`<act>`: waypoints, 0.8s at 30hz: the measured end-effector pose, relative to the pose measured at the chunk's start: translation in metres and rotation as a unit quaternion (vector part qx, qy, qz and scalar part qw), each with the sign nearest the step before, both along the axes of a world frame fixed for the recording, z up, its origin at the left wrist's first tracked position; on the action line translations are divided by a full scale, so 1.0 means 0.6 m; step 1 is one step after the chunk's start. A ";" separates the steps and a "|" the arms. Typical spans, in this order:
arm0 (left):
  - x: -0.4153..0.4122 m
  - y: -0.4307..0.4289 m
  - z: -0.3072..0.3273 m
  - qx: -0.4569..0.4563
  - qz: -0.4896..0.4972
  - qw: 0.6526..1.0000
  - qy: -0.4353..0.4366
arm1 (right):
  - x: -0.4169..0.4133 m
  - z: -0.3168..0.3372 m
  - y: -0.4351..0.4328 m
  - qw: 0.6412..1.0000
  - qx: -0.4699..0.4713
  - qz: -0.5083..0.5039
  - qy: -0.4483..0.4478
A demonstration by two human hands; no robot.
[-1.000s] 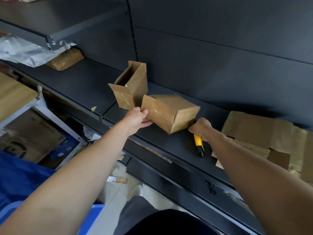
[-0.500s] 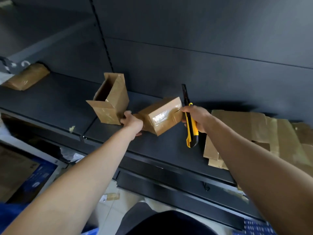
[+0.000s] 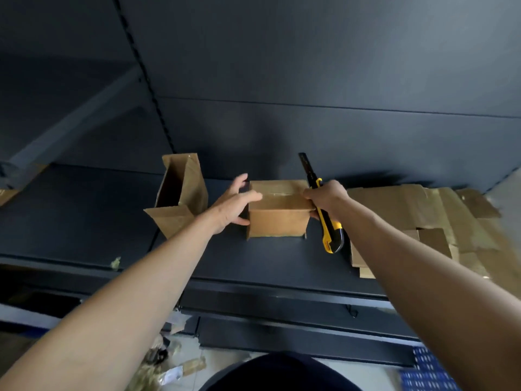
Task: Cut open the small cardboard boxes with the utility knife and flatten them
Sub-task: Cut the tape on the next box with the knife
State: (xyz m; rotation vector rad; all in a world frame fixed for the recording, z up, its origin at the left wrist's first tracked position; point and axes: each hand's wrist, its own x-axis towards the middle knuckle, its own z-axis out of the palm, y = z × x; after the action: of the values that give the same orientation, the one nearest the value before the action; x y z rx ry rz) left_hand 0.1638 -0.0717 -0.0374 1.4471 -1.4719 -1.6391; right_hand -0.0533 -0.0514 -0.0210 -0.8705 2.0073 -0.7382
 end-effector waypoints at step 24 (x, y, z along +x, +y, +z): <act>-0.023 -0.042 -0.005 -0.175 -0.161 0.960 -0.147 | 0.010 0.095 0.016 0.749 0.021 0.412 0.519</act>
State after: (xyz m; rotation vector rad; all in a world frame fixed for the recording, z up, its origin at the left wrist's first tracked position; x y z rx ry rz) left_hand 0.1497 -0.0970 -0.0405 1.3385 -2.1379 -1.2751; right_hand -0.0472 -0.0416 0.0360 -2.2649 2.0797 0.4437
